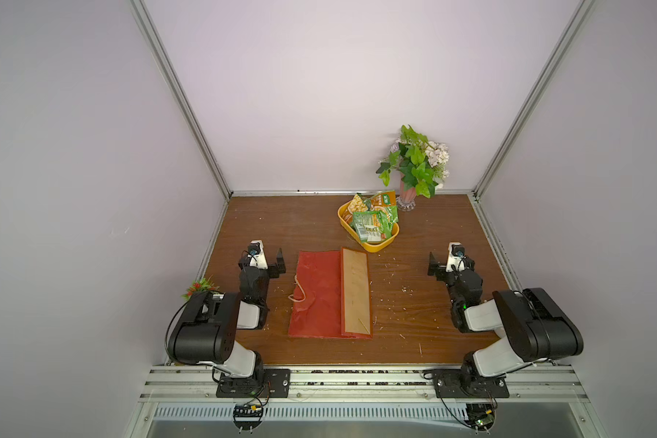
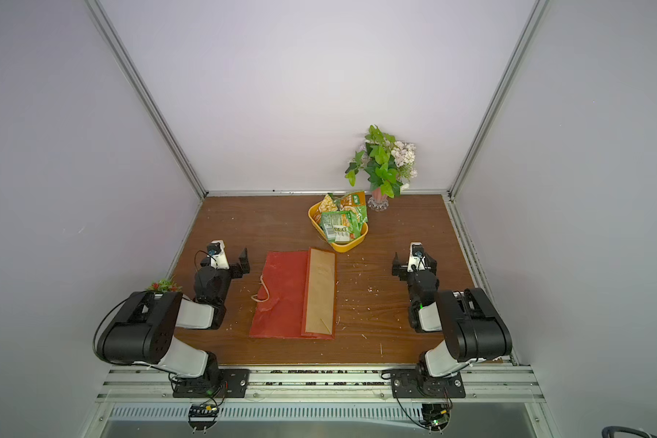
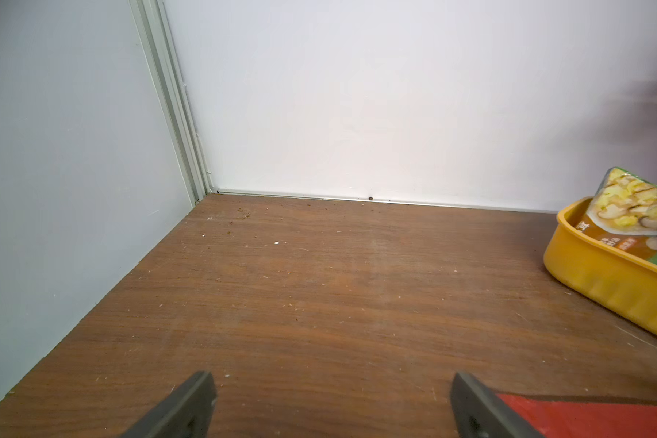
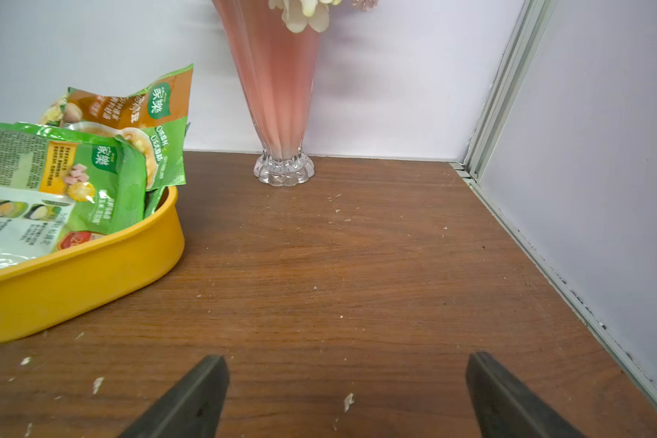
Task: Place the condiment packets inside the bag
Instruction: Pick up the paper bag from the center of the board.
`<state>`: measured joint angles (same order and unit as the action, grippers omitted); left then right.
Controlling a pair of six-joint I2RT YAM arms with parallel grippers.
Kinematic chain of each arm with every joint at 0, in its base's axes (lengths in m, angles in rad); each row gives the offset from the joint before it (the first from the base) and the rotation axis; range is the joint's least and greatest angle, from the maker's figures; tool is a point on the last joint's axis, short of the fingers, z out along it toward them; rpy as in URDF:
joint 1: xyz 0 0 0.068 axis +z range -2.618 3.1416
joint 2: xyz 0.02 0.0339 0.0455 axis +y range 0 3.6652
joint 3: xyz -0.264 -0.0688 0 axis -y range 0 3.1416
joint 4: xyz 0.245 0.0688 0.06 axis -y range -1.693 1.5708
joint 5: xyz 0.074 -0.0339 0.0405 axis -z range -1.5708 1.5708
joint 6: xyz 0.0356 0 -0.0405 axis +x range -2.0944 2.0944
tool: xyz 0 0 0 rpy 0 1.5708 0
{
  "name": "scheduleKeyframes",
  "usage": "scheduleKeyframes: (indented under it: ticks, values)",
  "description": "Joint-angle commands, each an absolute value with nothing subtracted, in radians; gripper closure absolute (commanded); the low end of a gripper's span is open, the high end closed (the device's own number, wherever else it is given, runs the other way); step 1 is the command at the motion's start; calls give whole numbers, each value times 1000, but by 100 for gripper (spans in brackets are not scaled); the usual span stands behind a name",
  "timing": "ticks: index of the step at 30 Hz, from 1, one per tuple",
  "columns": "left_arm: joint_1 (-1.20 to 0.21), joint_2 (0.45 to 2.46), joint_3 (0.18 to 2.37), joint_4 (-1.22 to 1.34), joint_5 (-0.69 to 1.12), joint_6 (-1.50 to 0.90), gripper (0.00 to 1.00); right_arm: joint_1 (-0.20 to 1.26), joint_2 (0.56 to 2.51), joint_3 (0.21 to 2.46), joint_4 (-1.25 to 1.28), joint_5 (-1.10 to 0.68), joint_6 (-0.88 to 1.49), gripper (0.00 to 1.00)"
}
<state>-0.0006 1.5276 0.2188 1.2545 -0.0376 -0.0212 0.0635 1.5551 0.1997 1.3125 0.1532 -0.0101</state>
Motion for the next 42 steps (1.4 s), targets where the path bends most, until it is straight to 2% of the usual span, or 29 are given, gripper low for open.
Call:
scheduleKeyframes:
  ticks: [1, 12, 17, 19, 20, 22, 24, 28, 31, 33, 36, 42]
  values:
    - [-5, 1529, 218, 1252, -39, -17, 0, 66, 1542, 213, 1326, 141, -9, 0]
    - [-5, 1529, 220, 1253, -39, -17, 0, 66, 1541, 213, 1327, 142, -9, 0]
    - [43, 1490, 198, 1255, -13, -75, 0, 73, 1450, 216, 1256, 317, 46, 0]
    - [65, 1438, 183, 1248, 9, -89, 0, 100, 1375, 235, 1150, 388, 36, 1]
    - [84, 1386, 204, 1183, 30, -97, 0, 122, 1319, 243, 1093, 437, 37, 1]
    - [134, 1290, 311, 876, 72, -102, 0, 137, 1210, 256, 992, 485, 89, 0]
    - [216, 1252, 432, 600, 211, -118, 0, 131, 1102, 259, 925, 404, 213, 1]
    - [392, 1266, 537, 322, 488, -137, 0, 77, 920, 218, 911, 235, 575, 1]
    - [464, 1295, 560, 203, 549, -92, 0, 87, 943, 313, 816, 48, 579, 0]
    - [505, 1322, 554, 170, 586, -73, 0, 183, 1006, 457, 612, 30, 525, 0]
    - [534, 1355, 537, 134, 630, -41, 0, 421, 1073, 575, 463, 232, 461, 1]
    - [536, 1326, 494, 186, 650, -21, 0, 834, 1294, 716, 359, 576, 525, 1]
